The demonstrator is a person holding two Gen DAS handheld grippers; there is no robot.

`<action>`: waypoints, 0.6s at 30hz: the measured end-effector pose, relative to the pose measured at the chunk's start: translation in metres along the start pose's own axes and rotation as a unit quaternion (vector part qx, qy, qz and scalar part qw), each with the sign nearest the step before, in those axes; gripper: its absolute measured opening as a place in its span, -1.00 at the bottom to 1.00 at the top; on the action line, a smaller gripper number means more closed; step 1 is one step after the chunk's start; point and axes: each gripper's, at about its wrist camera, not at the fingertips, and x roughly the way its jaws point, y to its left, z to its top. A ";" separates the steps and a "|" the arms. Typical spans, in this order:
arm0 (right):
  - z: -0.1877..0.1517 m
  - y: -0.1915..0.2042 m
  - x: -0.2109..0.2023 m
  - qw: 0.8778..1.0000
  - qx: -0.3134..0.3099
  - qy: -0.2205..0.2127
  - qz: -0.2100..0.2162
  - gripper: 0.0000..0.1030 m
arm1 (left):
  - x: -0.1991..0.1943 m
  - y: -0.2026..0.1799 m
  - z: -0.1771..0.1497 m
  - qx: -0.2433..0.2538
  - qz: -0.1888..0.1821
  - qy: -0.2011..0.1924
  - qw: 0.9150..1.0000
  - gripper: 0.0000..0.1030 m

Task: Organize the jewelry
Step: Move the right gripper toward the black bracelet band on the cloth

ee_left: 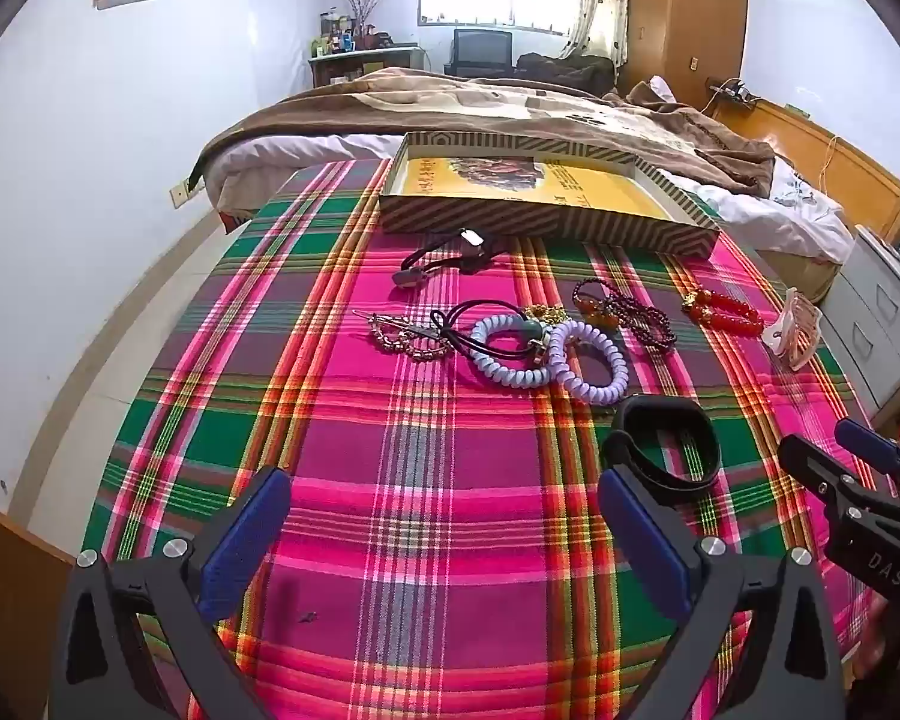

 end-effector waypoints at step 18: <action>0.007 0.007 -0.012 1.000 -0.010 -0.016 -0.016 0.54 | -0.012 0.000 0.004 0.005 0.002 -0.011 1.000 1.00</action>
